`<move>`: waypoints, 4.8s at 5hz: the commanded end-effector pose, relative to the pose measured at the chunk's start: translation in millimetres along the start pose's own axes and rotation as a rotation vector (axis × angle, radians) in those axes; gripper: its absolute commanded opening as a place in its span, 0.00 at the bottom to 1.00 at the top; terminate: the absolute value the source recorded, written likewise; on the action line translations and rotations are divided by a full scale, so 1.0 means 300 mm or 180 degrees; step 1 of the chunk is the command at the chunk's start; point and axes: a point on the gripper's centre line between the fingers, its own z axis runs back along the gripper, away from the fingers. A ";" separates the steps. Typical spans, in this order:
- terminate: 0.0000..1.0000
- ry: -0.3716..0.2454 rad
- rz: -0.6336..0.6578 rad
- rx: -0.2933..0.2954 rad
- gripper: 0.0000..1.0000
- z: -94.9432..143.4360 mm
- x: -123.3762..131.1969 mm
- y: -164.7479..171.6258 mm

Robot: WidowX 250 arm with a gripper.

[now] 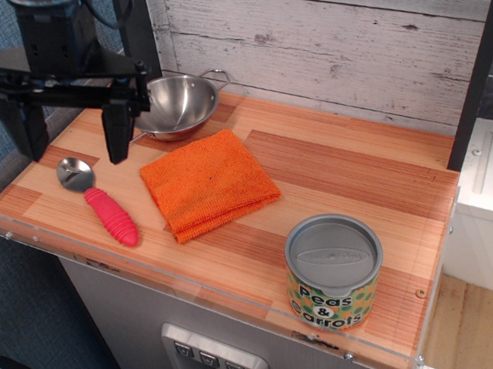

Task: Move the towel to the back right corner

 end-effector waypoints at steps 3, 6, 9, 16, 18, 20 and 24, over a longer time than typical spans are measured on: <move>0.00 -0.0353 0.0731 -0.0531 0.00 -0.203 0.247 -0.183; 0.00 -0.0129 0.1482 -0.0501 0.00 -0.296 0.287 -0.257; 0.00 -0.0144 0.1106 -0.0534 0.00 -0.342 0.276 -0.272; 0.00 -0.0144 -0.1175 -0.0753 0.00 -0.297 0.256 -0.692; 0.00 -0.0245 -0.1485 -0.0773 0.00 -0.281 0.261 -0.795; 0.00 -0.0337 -0.1617 -0.0821 0.00 -0.250 0.266 -0.845; 0.00 -0.0793 -0.1557 -0.1002 1.00 -0.094 0.323 -0.777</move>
